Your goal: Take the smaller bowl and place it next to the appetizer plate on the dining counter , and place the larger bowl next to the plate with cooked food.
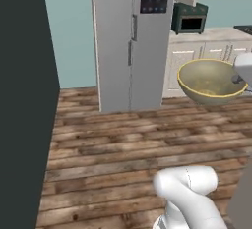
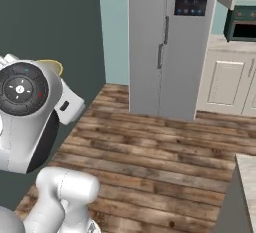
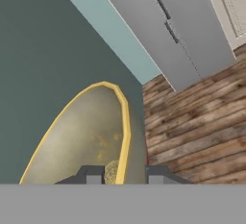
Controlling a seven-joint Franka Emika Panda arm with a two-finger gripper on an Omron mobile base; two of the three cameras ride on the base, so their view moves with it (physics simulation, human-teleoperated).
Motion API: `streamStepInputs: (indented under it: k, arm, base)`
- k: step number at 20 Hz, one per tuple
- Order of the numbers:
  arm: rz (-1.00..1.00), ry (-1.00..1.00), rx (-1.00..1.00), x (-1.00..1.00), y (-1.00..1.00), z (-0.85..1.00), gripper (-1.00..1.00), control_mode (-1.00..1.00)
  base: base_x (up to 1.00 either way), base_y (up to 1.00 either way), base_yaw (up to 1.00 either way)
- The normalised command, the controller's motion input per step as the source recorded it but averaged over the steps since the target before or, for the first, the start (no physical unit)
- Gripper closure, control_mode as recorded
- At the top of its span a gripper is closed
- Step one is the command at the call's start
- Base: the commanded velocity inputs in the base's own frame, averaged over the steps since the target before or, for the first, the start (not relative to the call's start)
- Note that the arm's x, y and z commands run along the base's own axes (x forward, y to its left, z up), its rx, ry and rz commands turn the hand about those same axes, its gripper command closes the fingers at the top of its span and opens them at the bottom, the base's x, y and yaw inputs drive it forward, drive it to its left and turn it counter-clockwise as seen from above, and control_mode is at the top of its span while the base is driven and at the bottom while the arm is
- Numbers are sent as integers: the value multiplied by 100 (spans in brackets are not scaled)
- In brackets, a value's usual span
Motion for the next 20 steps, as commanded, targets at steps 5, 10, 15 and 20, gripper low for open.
streamStepInputs:
  k: [5,10,15,20]
  arm:
    - [0,0,0,0,0,0,100,100]
    - [0,0,0,0,0,0,100,100]
    - [0,0,0,0,0,0,100,100]
    - [0,0,0,0,0,0,100,100]
  base:
    - [-100,0,0]
    - [-100,0,0]
    - [-100,0,0]
    - [-100,-7,0]
